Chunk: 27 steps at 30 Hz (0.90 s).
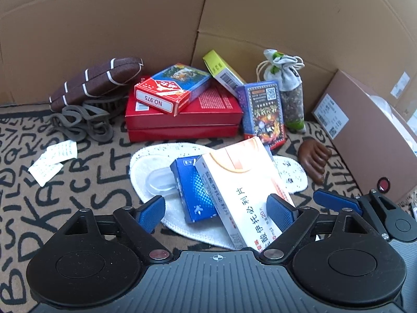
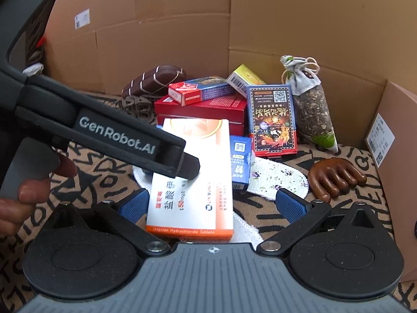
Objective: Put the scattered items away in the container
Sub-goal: 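Close the right gripper on the white-and-orange medicine box while the left gripper approaches the blue box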
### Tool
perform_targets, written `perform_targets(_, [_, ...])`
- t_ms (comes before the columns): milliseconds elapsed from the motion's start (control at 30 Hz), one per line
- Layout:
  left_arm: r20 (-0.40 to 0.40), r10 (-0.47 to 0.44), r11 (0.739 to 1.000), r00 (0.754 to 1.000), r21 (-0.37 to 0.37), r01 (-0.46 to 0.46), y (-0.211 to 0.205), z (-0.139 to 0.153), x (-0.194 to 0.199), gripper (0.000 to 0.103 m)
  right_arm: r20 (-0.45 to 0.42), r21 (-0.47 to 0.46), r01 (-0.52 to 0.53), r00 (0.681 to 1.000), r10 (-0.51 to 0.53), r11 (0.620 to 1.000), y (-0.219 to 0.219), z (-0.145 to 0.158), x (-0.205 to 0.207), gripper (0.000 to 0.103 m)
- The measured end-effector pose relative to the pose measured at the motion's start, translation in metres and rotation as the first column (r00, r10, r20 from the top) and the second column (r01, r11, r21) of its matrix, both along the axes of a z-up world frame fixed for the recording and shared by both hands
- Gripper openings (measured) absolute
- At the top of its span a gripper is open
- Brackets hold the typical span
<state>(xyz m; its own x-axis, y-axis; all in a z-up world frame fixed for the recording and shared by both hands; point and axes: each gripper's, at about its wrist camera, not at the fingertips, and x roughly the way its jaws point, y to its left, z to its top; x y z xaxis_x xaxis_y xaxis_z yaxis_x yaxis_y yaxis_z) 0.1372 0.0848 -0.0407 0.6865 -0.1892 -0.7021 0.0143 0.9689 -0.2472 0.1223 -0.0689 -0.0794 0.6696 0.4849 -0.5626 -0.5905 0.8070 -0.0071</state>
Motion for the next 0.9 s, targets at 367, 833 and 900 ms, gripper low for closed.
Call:
perform_targets(367, [0.015, -0.009, 1.000, 1.000, 0.026, 0.009, 0.010, 0.011, 0.015, 0.088, -0.087, 0.041, -0.001, 0.996, 0.004, 0.999, 0.003, -0.008, 0.015, 0.071])
perform_targets(833, [0.023, -0.125, 0.988, 0.992, 0.092, 0.122, -0.007, 0.003, 0.038, 0.091, -0.120, 0.031, 0.198, 0.974, -0.193, 0.980, -0.043, -0.008, 0.024, 0.072])
perform_targets(900, [0.022, -0.133, 0.987, 0.991, 0.097, 0.130, -0.008, 0.001, 0.043, 0.093, -0.121, 0.031, 0.202, 0.973, -0.197, 0.979, -0.044, -0.007, 0.023, 0.072])
